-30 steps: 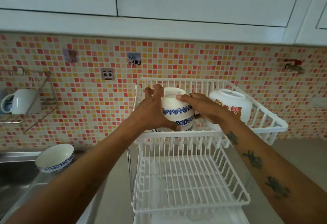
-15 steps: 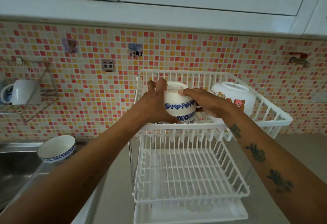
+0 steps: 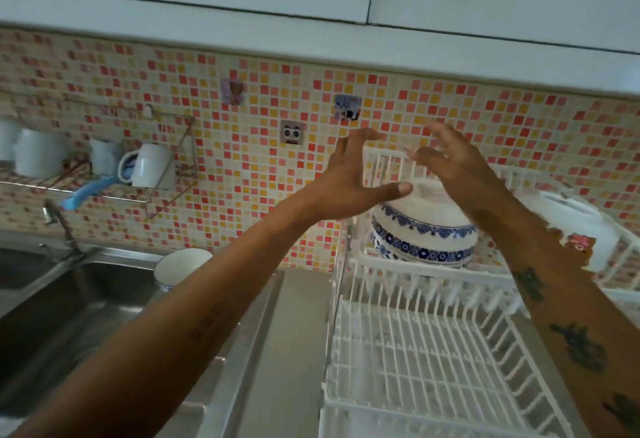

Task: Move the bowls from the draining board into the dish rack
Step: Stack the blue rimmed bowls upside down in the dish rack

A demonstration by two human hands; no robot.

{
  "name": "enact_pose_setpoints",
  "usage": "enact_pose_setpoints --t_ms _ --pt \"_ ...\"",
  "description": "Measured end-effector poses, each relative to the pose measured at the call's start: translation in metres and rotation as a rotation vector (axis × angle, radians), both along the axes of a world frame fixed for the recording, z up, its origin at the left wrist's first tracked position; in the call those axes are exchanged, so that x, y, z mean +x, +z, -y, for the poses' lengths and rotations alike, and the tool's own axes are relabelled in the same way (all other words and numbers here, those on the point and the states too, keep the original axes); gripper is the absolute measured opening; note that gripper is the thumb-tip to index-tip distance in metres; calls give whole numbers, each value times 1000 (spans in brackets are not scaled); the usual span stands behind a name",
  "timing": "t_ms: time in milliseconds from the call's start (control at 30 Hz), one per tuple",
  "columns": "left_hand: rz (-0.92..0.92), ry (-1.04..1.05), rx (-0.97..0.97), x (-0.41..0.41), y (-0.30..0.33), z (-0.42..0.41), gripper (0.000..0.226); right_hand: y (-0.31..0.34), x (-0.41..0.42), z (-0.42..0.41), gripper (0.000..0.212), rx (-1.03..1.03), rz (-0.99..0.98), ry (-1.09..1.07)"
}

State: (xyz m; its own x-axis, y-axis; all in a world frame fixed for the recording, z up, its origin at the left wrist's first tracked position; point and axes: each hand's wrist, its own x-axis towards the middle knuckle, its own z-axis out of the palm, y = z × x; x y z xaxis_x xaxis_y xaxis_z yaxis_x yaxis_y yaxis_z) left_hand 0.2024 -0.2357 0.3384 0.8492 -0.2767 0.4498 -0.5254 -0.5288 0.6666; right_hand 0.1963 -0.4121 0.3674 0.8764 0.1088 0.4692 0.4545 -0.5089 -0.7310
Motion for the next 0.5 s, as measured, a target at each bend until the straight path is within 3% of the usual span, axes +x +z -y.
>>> enact_pose_setpoints --t_ms 200,333,500 --pt "-151 172 -102 7 -21 -111 67 9 -3 -127 64 67 9 302" --pt "-330 274 -78 5 -46 -197 34 -15 5 -218 60 -11 -91 477" --pt "-693 392 -256 11 -104 -299 41 -62 29 -308 55 -45 -314 562"
